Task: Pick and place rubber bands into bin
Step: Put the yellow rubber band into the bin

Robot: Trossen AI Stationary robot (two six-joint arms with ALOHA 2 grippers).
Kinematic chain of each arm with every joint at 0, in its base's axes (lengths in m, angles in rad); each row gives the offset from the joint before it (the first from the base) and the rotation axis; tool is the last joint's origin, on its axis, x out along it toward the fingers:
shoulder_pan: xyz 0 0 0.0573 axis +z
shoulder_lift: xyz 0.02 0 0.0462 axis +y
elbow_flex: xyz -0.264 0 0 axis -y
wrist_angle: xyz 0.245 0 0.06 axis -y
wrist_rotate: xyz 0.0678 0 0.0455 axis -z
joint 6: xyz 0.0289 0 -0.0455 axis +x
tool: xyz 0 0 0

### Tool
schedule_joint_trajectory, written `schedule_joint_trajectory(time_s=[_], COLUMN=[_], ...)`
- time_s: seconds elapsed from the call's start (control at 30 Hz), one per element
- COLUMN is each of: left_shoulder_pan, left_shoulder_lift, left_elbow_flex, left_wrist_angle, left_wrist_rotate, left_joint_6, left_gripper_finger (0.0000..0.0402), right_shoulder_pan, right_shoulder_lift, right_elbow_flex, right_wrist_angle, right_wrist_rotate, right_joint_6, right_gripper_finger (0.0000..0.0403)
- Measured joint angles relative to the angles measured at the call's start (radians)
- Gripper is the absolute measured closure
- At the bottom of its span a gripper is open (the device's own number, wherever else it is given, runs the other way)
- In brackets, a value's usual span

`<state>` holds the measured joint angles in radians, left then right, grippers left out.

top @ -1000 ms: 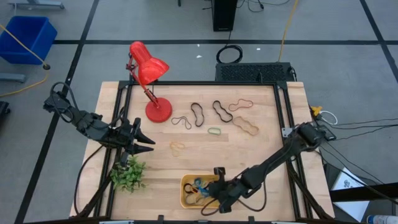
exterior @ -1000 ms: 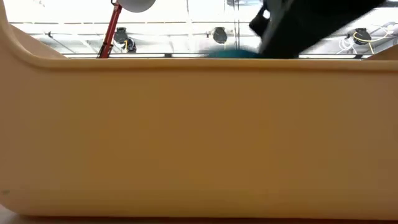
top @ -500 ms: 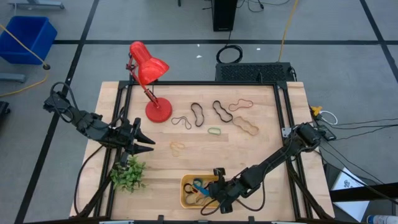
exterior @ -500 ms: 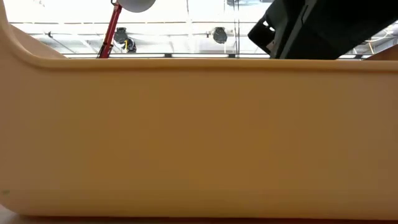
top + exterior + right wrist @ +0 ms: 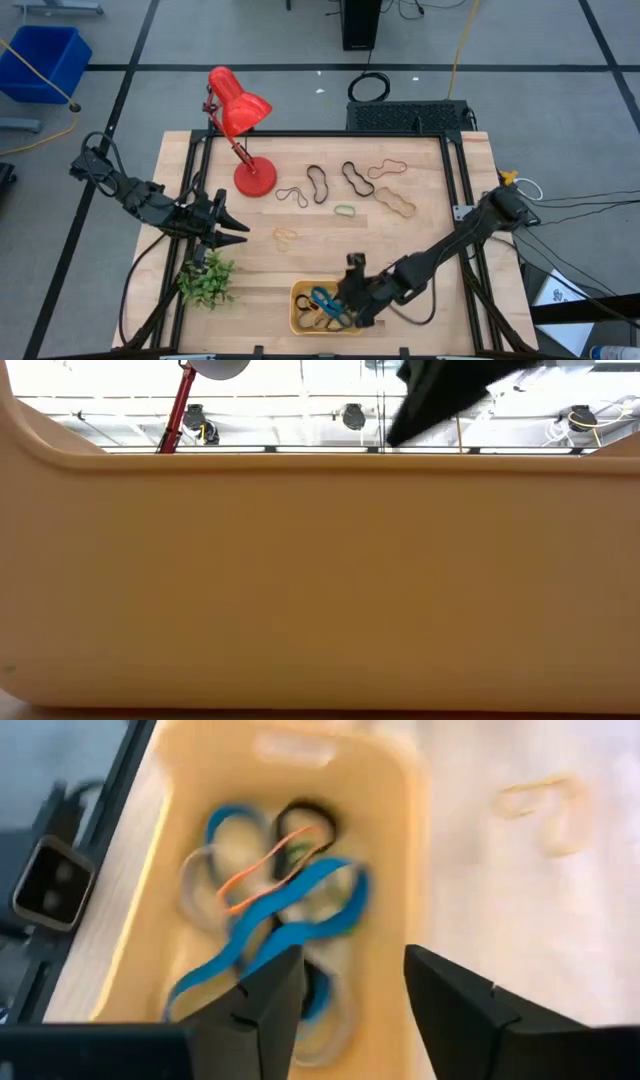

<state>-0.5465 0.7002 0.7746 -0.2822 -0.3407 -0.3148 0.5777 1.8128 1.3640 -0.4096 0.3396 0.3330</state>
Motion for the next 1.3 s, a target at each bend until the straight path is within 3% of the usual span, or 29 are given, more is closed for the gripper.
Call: schedule_joint_trajectory(time_s=[0.27,0.47,0.83,0.97,1.1,1.3], left_shoulder_pan=[0.034,0.138,0.375,0.437,0.476,0.495], left_shoulder_lift=[0.014,0.106,0.423,0.525,0.608,0.716], left_elbow_flex=[0.0,0.0,0.0,0.0,0.0,0.001], left_wrist_angle=[0.006,-0.019,-0.236,-0.31,-0.302,-0.289], left_wrist_rotate=[-0.007,-0.087,0.106,0.202,0.241,0.258], left_joint_6=[0.011,0.014,-0.218,-0.35,-0.442,-0.464], left_gripper_finger=[0.0282,0.0282,0.0282,0.0282,0.0282,0.0282], right_shoulder_pan=[-0.073,-0.124,-0.172,-0.171,-0.171,-0.171], right_shoulder_lift=[-0.24,-0.401,-0.581,-0.609,-0.62,-0.621], right_elbow_flex=[-0.006,-0.077,-0.357,-0.443,-0.487,-0.491], right_wrist_angle=[-0.109,-0.078,0.228,0.345,0.422,0.451], right_wrist_rotate=[0.177,0.292,0.282,0.207,0.181,0.182], right_joint_6=[0.041,0.079,0.15,0.152,0.148,0.115], right_gripper_finger=[0.0222,0.0228,0.0227,0.0229,0.0225,0.0229])
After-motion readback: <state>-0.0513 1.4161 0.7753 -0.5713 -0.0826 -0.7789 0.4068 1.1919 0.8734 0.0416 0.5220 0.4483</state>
